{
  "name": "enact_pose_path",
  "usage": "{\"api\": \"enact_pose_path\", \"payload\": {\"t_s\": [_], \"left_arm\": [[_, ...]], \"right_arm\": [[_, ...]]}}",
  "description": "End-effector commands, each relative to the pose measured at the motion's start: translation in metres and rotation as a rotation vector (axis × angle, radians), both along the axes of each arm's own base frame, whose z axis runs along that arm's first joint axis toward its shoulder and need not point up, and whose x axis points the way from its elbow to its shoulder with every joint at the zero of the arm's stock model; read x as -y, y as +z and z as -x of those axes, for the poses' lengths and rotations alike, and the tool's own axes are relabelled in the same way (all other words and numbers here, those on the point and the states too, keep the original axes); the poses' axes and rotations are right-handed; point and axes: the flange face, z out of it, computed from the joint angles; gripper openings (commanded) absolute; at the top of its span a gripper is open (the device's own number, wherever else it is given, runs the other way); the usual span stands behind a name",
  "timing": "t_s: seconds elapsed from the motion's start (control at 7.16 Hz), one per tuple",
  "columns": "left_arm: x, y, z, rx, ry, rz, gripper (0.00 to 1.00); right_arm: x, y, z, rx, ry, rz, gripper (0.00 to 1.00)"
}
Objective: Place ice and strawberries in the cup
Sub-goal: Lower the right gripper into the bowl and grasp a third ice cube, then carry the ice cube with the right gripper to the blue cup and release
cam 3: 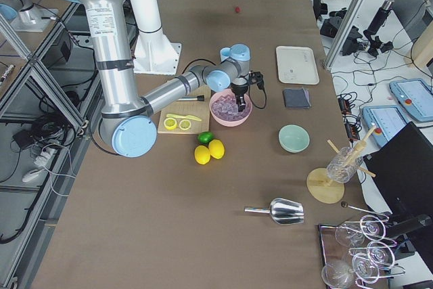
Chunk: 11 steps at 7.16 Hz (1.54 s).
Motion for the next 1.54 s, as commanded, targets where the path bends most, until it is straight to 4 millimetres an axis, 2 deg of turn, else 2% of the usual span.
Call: {"api": "enact_pose_path", "payload": {"t_s": [0.0,0.14,0.28,0.42,0.56,0.7,0.84,0.98,1.12,1.26,1.4], "left_arm": [[0.000,0.000,-0.001,0.000,0.002,0.000,0.98],[0.000,-0.001,-0.001,0.000,0.002,-0.001,0.98],[0.000,0.000,-0.001,0.000,0.002,0.000,0.98],[0.000,0.001,-0.001,0.000,0.002,0.002,0.98],[0.000,0.001,-0.004,0.000,0.008,0.002,0.98],[0.000,0.001,-0.005,0.000,0.009,0.003,0.98],[0.000,0.001,-0.005,0.000,0.009,0.003,0.98],[-0.001,0.001,-0.007,-0.001,0.008,0.010,0.98],[0.000,-0.001,-0.016,-0.006,0.008,0.031,0.98],[0.001,-0.004,-0.025,-0.008,0.015,0.038,0.98],[0.002,-0.005,-0.028,-0.011,0.014,0.047,0.98]], "right_arm": [[-0.003,0.001,0.004,-0.002,-0.009,0.002,0.51],[-0.004,0.001,0.005,-0.001,-0.013,-0.001,0.29],[-0.005,-0.004,0.004,0.007,-0.015,-0.009,0.00],[-0.007,-0.019,0.002,0.029,-0.020,-0.023,0.00],[-0.004,-0.035,-0.010,0.069,-0.017,-0.018,0.00],[-0.001,-0.054,-0.013,0.107,-0.006,-0.017,0.00],[0.008,-0.094,0.003,0.171,0.104,0.069,0.00],[0.004,-0.140,0.040,0.215,0.167,0.146,0.00],[-0.007,-0.177,0.073,0.231,0.230,0.193,0.00],[-0.025,-0.208,0.116,0.226,0.309,0.221,0.00],[-0.043,-0.235,0.149,0.200,0.331,0.222,0.00]]}}
